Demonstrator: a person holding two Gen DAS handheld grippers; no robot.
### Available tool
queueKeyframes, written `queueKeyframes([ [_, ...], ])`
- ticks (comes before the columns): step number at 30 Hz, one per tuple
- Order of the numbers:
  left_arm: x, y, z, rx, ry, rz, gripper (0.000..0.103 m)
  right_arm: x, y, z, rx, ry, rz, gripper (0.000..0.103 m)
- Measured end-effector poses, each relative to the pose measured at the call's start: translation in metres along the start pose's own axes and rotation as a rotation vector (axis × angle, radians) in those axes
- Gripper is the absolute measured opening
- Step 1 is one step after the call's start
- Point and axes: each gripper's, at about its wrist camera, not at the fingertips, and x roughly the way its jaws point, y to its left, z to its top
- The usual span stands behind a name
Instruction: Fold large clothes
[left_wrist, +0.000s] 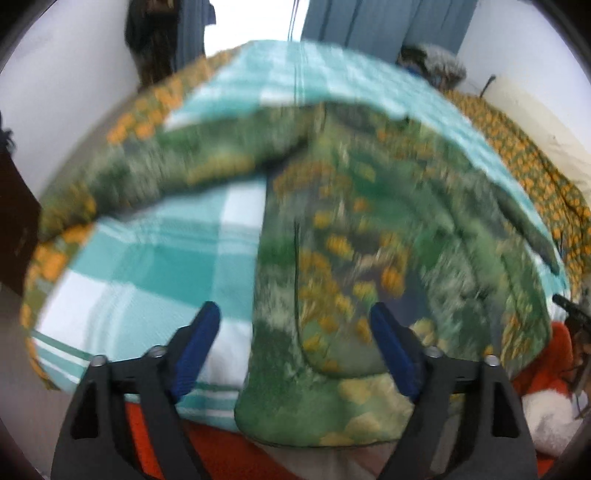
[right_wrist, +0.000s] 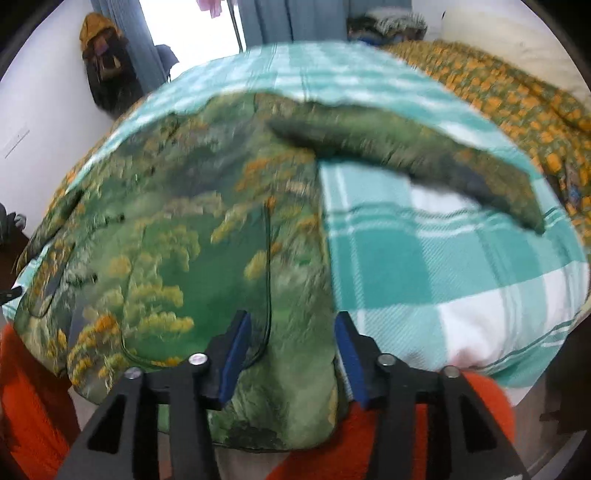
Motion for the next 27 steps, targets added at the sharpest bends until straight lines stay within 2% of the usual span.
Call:
queueKeyframes([
  [4,-0.018,-0.016,0.016,-0.005,-0.103,-0.009,0.098,-0.012,-0.003,0.007,0.03,-0.063,0.006,0.057],
  [7,-0.01,-0.033,0.027,-0.016,-0.132,-0.052,0.099,-0.013,-0.004,0.008,0.062,-0.081,-0.018,0.059],
  [10,0.013,-0.052,0.035,-0.008,-0.137,-0.028,0.099,-0.008,0.001,0.006,0.06,-0.087,0.016,0.06],
  [12,0.037,-0.064,0.039,0.029,-0.121,-0.009,0.099,-0.006,0.005,0.003,0.042,-0.077,0.018,0.06],
  [14,0.069,-0.071,0.042,0.05,-0.07,0.024,0.099,-0.005,0.006,0.003,0.032,-0.084,0.015,0.06],
  [17,0.114,-0.071,0.045,0.025,0.001,0.088,0.099,-0.008,-0.004,0.007,0.055,-0.113,0.009,0.06],
  [20,0.151,-0.065,0.04,-0.005,0.079,0.106,0.1,-0.011,-0.027,0.017,0.111,-0.146,-0.003,0.06],
  [24,0.162,-0.068,0.031,0.032,0.051,0.135,0.102,-0.012,-0.053,0.027,0.175,-0.175,-0.014,0.06],
  [27,0.16,-0.072,0.029,0.046,0.052,0.17,0.102,-0.008,-0.074,0.034,0.243,-0.211,0.021,0.06],
])
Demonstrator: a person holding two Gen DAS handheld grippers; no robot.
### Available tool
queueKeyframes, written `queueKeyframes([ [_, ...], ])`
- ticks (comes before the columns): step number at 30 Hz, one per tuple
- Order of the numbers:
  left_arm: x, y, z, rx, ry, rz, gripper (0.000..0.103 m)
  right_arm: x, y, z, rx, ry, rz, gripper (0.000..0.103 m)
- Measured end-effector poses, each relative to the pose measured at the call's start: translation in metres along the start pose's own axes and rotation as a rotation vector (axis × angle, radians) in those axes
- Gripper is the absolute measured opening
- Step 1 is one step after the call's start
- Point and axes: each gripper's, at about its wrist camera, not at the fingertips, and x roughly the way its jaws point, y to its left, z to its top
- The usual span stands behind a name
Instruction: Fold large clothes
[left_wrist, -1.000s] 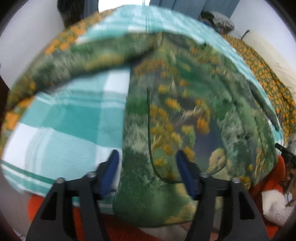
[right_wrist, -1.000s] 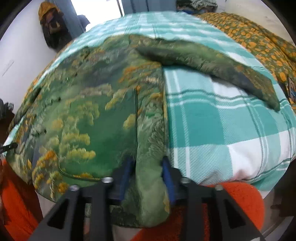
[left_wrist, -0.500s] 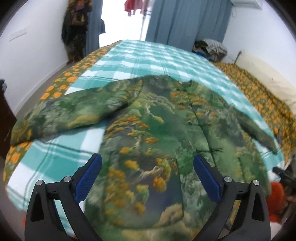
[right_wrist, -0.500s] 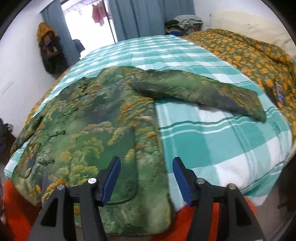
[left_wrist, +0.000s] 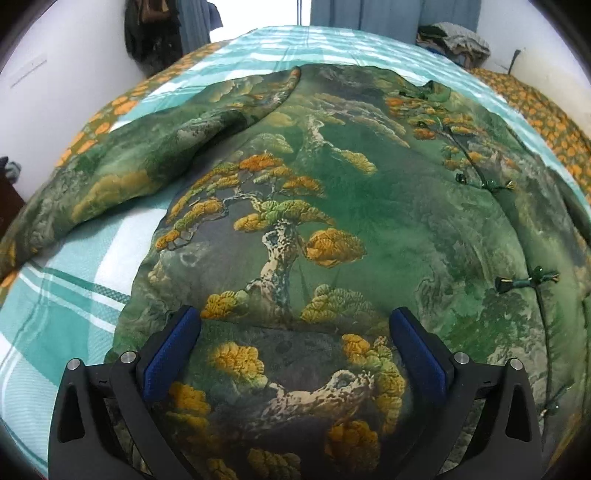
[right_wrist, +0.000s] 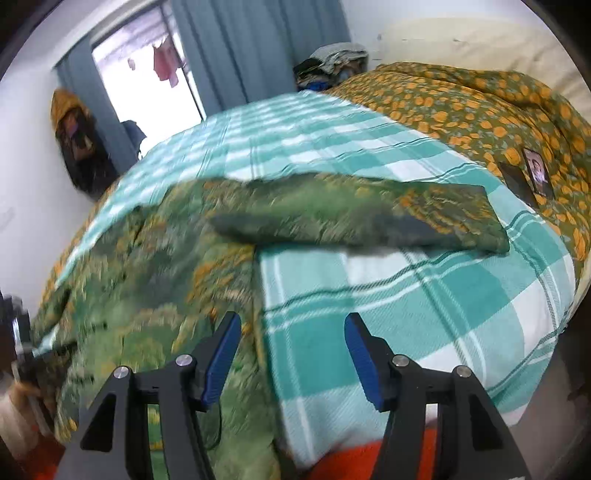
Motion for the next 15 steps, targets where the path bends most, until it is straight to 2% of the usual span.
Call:
queueKeyframes([
  [3,0.001,0.001,0.002,0.017,0.014,0.002,0.102,0.015,-0.021,0.009,0.078,-0.009,0.021,0.06],
  [7,0.009,-0.001,0.005,0.027,0.031,0.0,0.102,0.046,-0.073,0.021,0.287,-0.006,0.03,0.06],
  [11,0.009,0.0,0.002,0.022,0.0,-0.006,0.102,0.073,-0.139,0.027,0.555,0.002,0.039,0.06],
  [15,0.007,-0.001,-0.003,0.023,-0.042,0.006,0.102,0.096,-0.184,0.032,0.721,-0.036,0.013,0.06],
])
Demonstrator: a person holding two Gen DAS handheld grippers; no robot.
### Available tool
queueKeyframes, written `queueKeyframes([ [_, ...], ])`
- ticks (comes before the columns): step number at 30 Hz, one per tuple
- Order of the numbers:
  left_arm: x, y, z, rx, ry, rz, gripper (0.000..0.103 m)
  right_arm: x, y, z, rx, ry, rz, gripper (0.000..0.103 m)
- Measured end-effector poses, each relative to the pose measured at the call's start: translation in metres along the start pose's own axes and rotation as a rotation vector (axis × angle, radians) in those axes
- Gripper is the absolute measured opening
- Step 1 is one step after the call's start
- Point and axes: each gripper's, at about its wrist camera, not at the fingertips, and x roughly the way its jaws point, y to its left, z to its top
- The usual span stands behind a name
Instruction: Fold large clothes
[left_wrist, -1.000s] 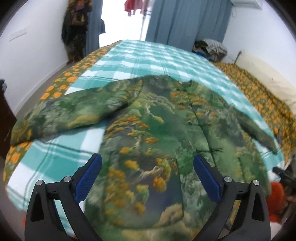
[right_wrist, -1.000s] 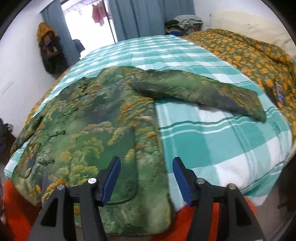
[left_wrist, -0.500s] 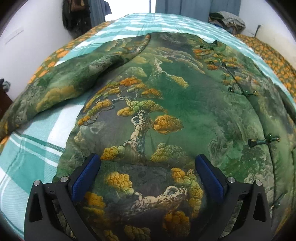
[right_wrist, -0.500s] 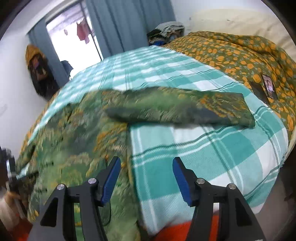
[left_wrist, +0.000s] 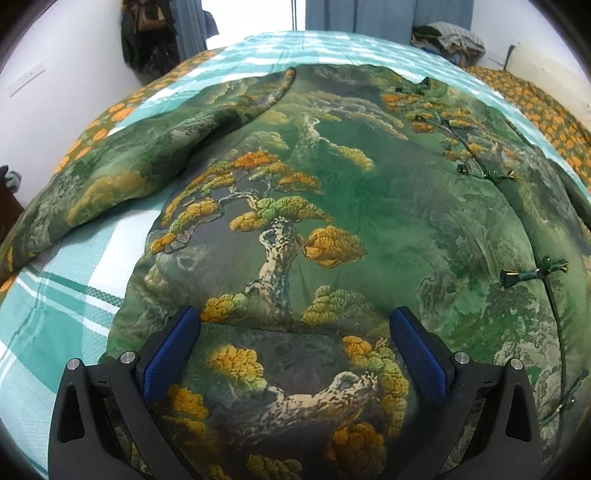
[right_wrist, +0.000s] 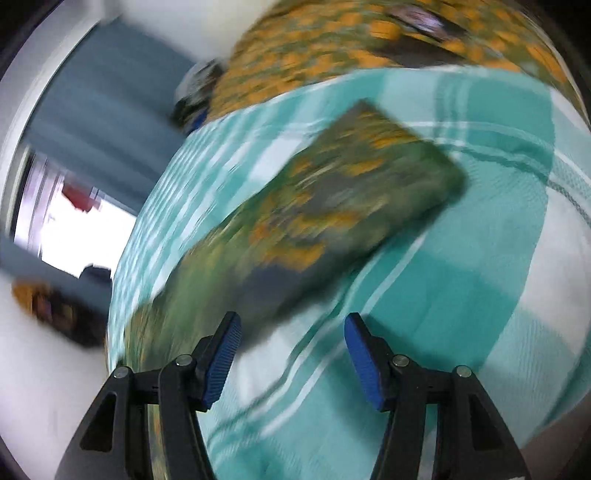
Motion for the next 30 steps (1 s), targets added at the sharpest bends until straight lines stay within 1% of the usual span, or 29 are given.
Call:
queueKeyframes([
  [2,-0.001,0.0,-0.002,-0.001,-0.012,0.003,0.102,0.014,-0.01,0.013,0.062,-0.008,-0.004,0.059],
  [5,-0.001,0.0,-0.002,-0.004,-0.016,0.002,0.102,0.024,-0.018,0.023,0.166,-0.071,-0.026,0.057],
  [6,-0.001,0.0,-0.002,-0.005,-0.018,0.001,0.102,0.025,-0.018,0.025,0.182,-0.086,-0.039,0.05],
  [7,0.0,0.0,-0.002,-0.005,-0.02,0.0,0.102,0.027,-0.014,0.027,0.187,-0.108,-0.075,0.037],
  [8,-0.001,0.0,-0.002,-0.006,-0.022,0.0,0.102,0.027,-0.008,0.027,0.176,-0.122,-0.098,0.032],
  [9,-0.001,0.0,-0.002,-0.007,-0.023,-0.001,0.102,0.026,-0.004,0.027,0.162,-0.134,-0.11,0.022],
  [10,-0.001,0.001,-0.002,-0.007,-0.023,-0.002,0.102,0.021,0.009,0.025,0.121,-0.159,-0.123,0.014],
  [11,-0.001,0.001,-0.002,-0.008,-0.023,-0.003,0.102,0.015,0.021,0.028,0.079,-0.18,-0.122,0.013],
  [12,-0.001,0.001,-0.002,-0.009,-0.024,-0.004,0.102,0.004,0.048,0.022,-0.008,-0.21,-0.095,0.012],
  [13,-0.001,0.001,-0.002,-0.009,-0.026,-0.004,0.102,-0.003,0.067,0.017,-0.072,-0.222,-0.067,0.012],
  [16,0.0,0.001,-0.002,-0.009,-0.026,-0.004,0.102,-0.026,0.155,-0.012,-0.327,-0.233,0.041,0.012],
  [17,0.0,0.001,-0.002,-0.01,-0.024,-0.005,0.102,-0.031,0.176,-0.018,-0.387,-0.237,0.067,0.012],
  [18,0.0,0.001,-0.001,-0.013,-0.02,-0.008,0.102,-0.037,0.213,-0.037,-0.493,-0.24,0.116,0.012],
  [20,0.001,0.002,0.0,-0.018,-0.013,-0.016,0.102,-0.044,0.255,-0.065,-0.617,-0.231,0.171,0.012],
  [22,0.001,0.003,0.001,-0.022,-0.007,-0.022,0.102,-0.036,0.304,-0.11,-0.753,-0.191,0.226,0.012],
  [24,0.001,0.003,0.002,-0.024,0.001,-0.027,0.102,-0.017,0.334,-0.15,-0.837,-0.144,0.242,0.012],
  [26,0.0,0.003,0.004,-0.026,0.018,-0.031,0.102,0.005,0.348,-0.187,-0.876,-0.091,0.246,0.012],
  [29,-0.007,0.005,0.01,-0.038,0.074,-0.029,0.102,0.044,0.354,-0.251,-0.983,-0.034,0.204,0.012],
  [30,-0.015,0.006,0.012,-0.058,0.085,-0.042,0.102,0.052,0.351,-0.263,-1.007,-0.014,0.195,0.015],
])
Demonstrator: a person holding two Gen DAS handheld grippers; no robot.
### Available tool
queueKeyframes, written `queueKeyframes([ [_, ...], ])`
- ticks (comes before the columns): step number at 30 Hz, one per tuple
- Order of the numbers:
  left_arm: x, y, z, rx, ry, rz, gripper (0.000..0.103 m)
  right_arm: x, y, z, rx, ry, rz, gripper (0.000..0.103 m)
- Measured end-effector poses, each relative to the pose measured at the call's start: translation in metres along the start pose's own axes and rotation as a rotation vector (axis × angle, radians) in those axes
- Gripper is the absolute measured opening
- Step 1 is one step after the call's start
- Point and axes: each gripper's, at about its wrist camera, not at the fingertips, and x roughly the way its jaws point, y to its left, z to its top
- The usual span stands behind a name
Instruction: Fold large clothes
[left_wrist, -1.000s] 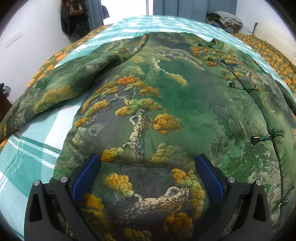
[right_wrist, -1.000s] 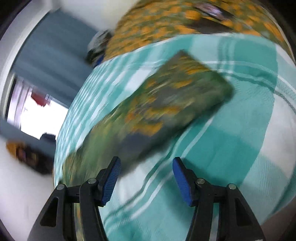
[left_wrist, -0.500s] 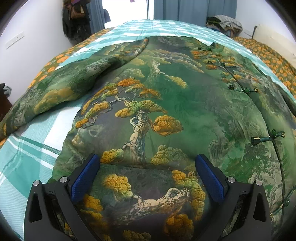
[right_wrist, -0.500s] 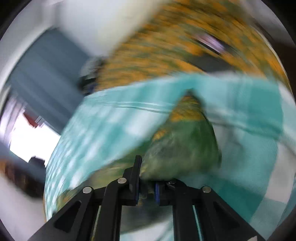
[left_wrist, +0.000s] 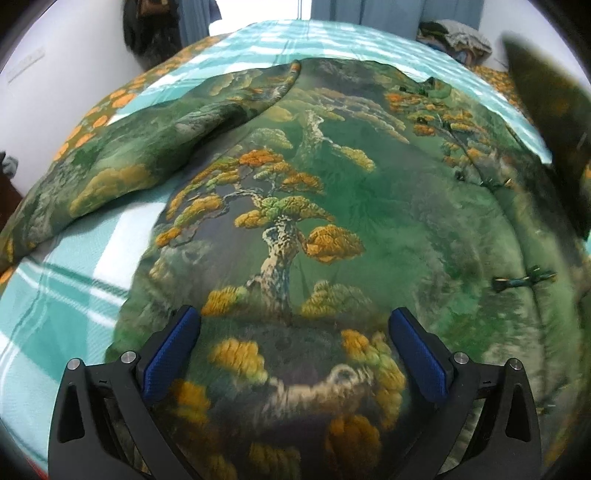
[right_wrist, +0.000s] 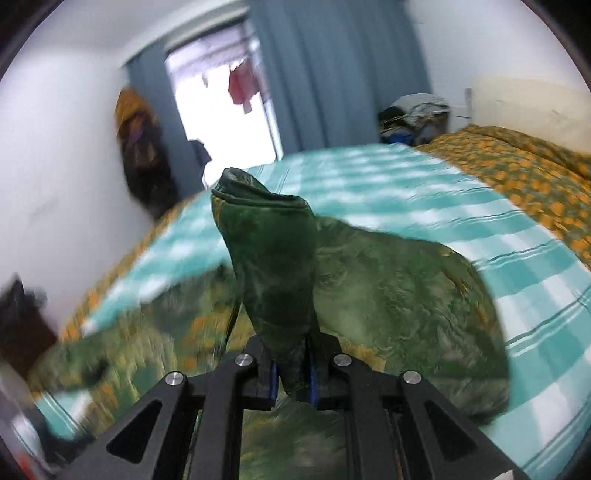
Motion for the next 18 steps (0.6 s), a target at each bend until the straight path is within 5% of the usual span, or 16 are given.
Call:
queueKeyframes([
  [2,-0.017,0.003,0.002,-0.04,0.011,-0.073,0.102,0.021,0.012,-0.033,-0.04,0.111,0.029,0.021],
  [4,-0.035,0.003,0.004,-0.075,-0.011,-0.174,0.102,0.019,0.022,-0.062,-0.024,0.223,0.1,0.054],
  [8,-0.046,-0.026,0.029,-0.038,-0.042,-0.332,0.102,-0.03,0.011,-0.085,0.008,0.207,0.171,0.062],
  [13,-0.007,-0.104,0.083,0.024,0.015,-0.486,0.101,-0.078,-0.014,-0.097,0.074,0.172,0.188,0.065],
  [15,0.022,-0.133,0.1,0.057,0.051,-0.438,0.091,-0.094,-0.023,-0.102,0.063,0.159,0.174,0.065],
  [18,0.054,-0.165,0.11,0.111,0.111,-0.356,0.039,-0.108,-0.03,-0.112,0.033,0.148,0.15,0.065],
])
